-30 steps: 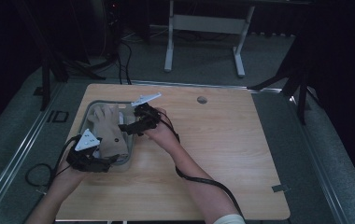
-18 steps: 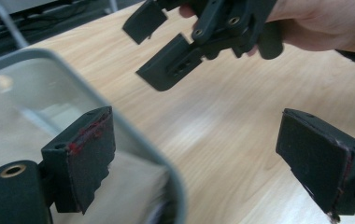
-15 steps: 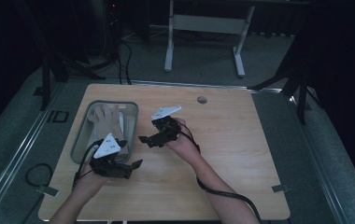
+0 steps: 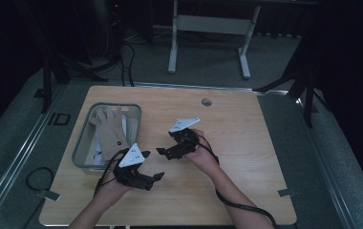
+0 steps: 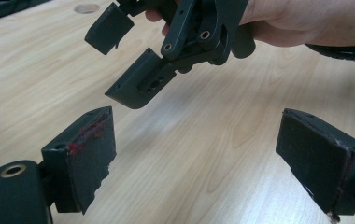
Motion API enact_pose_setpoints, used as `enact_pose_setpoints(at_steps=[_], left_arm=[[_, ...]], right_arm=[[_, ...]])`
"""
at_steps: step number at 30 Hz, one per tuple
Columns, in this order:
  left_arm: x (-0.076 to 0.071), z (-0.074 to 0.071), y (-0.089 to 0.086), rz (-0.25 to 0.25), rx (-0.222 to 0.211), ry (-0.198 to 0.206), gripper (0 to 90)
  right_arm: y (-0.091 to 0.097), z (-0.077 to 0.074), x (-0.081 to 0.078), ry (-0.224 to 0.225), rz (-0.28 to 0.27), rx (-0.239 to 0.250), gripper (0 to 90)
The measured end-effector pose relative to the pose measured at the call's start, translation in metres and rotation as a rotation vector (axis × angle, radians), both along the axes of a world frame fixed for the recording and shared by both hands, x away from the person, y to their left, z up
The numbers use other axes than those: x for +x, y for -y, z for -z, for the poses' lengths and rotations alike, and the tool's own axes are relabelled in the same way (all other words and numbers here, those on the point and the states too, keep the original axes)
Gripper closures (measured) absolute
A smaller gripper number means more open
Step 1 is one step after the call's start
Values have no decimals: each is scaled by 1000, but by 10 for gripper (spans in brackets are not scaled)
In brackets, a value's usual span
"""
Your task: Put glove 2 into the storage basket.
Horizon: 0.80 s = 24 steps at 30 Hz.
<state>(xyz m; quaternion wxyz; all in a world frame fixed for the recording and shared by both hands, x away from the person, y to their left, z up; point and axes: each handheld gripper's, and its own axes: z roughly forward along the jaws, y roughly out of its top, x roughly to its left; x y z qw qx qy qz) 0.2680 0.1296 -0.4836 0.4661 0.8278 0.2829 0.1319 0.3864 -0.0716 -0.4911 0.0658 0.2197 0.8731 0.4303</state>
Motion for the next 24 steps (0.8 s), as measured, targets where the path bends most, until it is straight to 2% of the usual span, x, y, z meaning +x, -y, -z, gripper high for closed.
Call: enact_pose_setpoints(at_steps=[14, 24], left_arm=[[0, 25, 26, 78, 0, -36, 124], [-1, 38, 39, 126, -7, -45, 123]], right_arm=[[39, 31, -13, -40, 18, -12, 146], [60, 40, -21, -35, 24, -6, 146]])
